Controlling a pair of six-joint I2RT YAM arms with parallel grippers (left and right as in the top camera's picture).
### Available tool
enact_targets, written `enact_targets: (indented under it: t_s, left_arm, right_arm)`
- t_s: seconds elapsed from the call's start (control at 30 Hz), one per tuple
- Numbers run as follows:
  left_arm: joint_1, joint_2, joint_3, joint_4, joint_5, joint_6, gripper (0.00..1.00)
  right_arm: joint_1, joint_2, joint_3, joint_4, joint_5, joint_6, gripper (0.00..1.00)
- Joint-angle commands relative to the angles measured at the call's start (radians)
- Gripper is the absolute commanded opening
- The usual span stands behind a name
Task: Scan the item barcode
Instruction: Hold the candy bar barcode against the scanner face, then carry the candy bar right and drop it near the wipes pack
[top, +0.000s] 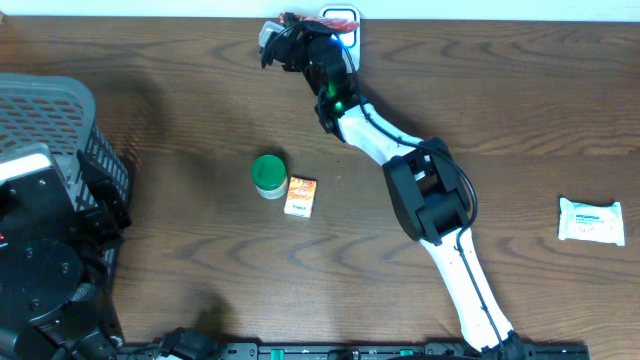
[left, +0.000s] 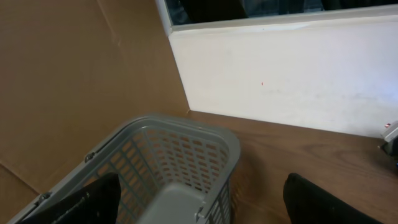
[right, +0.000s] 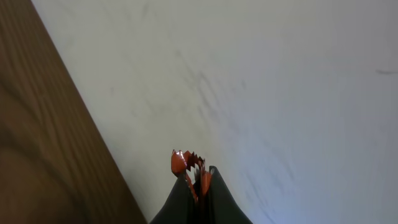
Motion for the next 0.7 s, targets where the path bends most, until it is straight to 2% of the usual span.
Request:
enact_targets:
  t_s: [0.0,0.07,0.17,0.3,0.47,0.67]
  left_arm:
    - [0.003,0.002,-0.004,0.001,-0.009,-0.002,0.84]
    - [0.003,0.002,-0.004,0.001,-0.009,-0.002,0.84]
    - [0.003,0.002,-0.004,0.001,-0.009,-0.001,0.84]
    - [0.003,0.002,-0.004,0.001,-0.009,-0.002,0.84]
    - [0.003,0.002,-0.004,0.001,-0.009,-0.002,0.84]
    - [0.003,0.002,-0.004,0.001,-0.009,-0.002,0.84]
  right_arm:
    - [-0.007,-0.016,0.015,0.003,0.064,-0.022,0.01]
    - [-0.011,-0.045,0.015,-0.027,0.080,-0.022,0.01]
    - [-0.011,-0.119,0.015,-0.156,0.135,-0.022,0.01]
    - [-0.025,-0.257,0.015,-0.484,0.244,0.000,0.01]
    - [-0.082,-0.386,0.015,-0.801,0.457,0.065,0.01]
    - [-0.220,-0.443,0.015,-1.191,0.682,0.238,0.01]
